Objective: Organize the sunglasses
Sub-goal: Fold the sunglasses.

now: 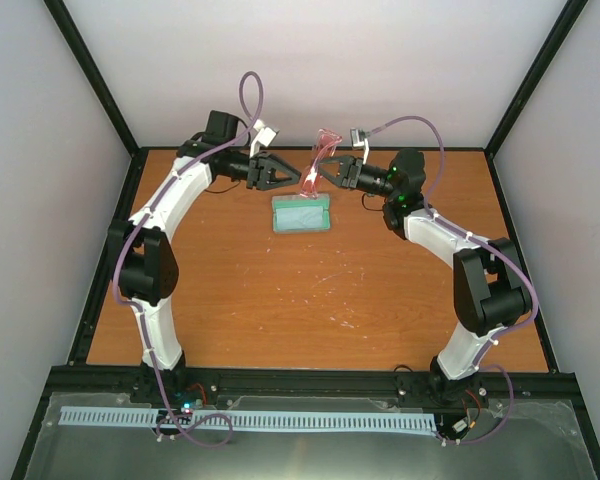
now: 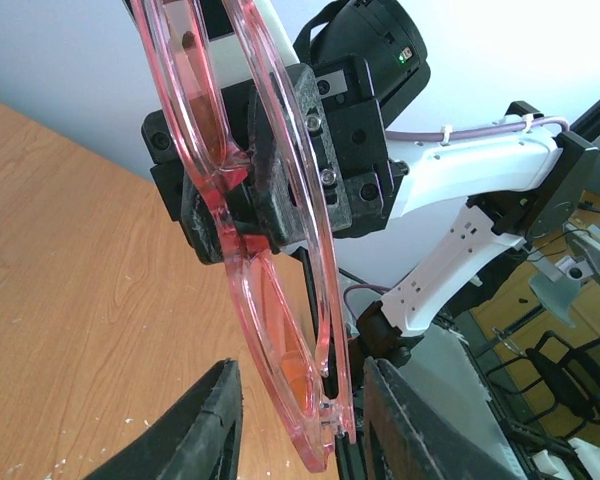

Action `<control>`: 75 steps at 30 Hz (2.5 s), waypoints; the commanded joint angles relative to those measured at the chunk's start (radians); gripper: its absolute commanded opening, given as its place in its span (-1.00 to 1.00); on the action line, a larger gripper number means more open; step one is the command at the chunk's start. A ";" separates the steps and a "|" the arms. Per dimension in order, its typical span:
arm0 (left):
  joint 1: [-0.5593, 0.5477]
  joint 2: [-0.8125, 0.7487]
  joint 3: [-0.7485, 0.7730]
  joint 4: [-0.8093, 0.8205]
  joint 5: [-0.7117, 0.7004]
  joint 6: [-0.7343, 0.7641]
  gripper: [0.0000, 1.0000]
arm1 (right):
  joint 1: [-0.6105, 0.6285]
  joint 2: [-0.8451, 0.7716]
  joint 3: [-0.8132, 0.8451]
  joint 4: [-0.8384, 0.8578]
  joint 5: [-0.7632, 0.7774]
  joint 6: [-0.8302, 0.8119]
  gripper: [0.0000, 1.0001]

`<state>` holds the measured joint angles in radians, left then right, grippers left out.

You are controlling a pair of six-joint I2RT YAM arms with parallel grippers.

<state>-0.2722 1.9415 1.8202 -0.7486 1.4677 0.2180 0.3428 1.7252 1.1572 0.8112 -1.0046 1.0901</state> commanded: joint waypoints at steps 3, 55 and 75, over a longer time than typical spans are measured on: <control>-0.020 0.003 0.028 0.006 0.019 0.004 -0.36 | 0.001 -0.002 0.033 0.035 0.004 0.009 -0.91; 0.050 0.041 0.123 -0.566 -0.335 0.679 -0.99 | -0.237 -0.211 0.011 -0.945 0.027 -0.605 -0.04; -0.036 0.089 -0.001 -0.566 -0.539 0.935 -0.99 | -0.108 0.168 0.712 -1.957 -0.030 -1.250 0.05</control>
<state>-0.3008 2.0247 1.8198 -1.3025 0.9226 1.0988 0.2295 1.8988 1.8893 -1.0336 -0.9516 -0.1078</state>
